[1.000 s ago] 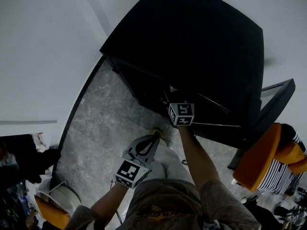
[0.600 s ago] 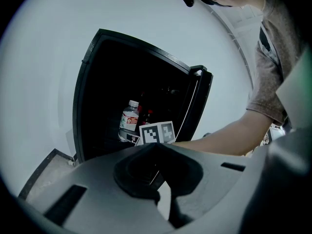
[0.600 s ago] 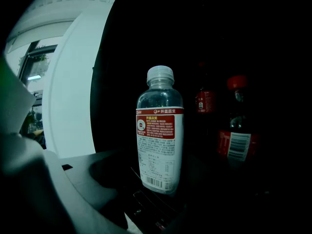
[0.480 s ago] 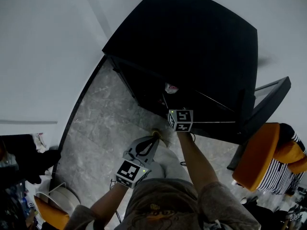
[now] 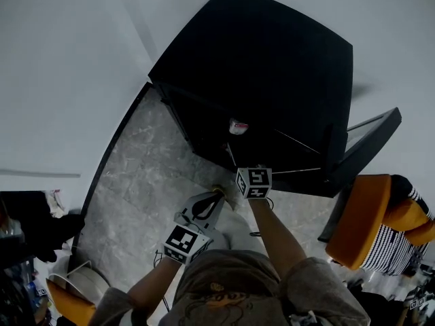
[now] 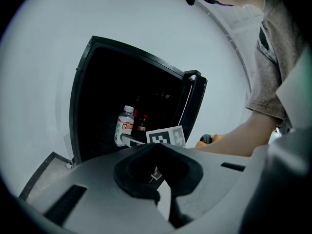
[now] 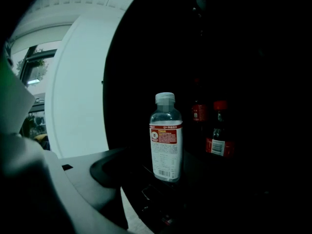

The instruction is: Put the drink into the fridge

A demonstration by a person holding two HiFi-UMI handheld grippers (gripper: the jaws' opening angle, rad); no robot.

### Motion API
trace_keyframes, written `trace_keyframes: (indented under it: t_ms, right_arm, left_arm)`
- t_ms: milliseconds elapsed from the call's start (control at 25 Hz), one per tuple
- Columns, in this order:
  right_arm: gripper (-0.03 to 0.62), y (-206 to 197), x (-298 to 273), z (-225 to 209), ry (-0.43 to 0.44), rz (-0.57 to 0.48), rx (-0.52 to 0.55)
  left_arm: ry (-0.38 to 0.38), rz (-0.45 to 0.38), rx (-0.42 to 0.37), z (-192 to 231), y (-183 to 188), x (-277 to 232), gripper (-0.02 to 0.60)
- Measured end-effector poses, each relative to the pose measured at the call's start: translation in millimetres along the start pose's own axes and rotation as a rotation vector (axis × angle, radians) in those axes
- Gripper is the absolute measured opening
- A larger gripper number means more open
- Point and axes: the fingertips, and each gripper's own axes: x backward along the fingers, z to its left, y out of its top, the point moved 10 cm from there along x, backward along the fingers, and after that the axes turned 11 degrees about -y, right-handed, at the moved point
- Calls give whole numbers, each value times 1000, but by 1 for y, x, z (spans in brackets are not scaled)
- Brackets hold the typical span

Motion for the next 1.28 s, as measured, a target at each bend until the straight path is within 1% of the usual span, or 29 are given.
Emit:
trace_keyframes:
  t_ms: [320,360,440,520,560,640,720,840,1000,1160,1280]
  right_arm:
    - [318,23,41,17,186,17,41]
    - [303,27,47,18,201,17,39]
    - [150,36,61,20,232,10,29]
    - [138,44,73,23,280,9,20]
    - [118,48,79,24,303,11,22]
    - [58,57,92,26,342,10,26]
    - [30,66,105,27,377,-1,24]
    - [20,83,122,28,411,4,21]
    - [18,109,139,26,422,-2,-11]
    - [18,133,164,26,465,3,-9]
    - [18,150,183,26,501,-27,-11]
  left_arm:
    - [7,-23,-9,-8,15,8,5]
    - [9,-25,-9,-10,17,10,5]
    - [14,-26,-15,-13,21,14,5]
    - [17,-26,-20,-16,25,16,5]
    - [20,-27,-21,-17,27,16,5]
    - [26,-34,-22,-20,32,19,5]
    - [30,-44,-25,-24,36,22,5]
    - [26,-54,-29,-29,43,27,5]
    - [16,-69,-38,-33,56,33,5]
    - [8,-93,-43,-39,68,37,5]
    - [-12,-106,-62,-43,80,38,5]
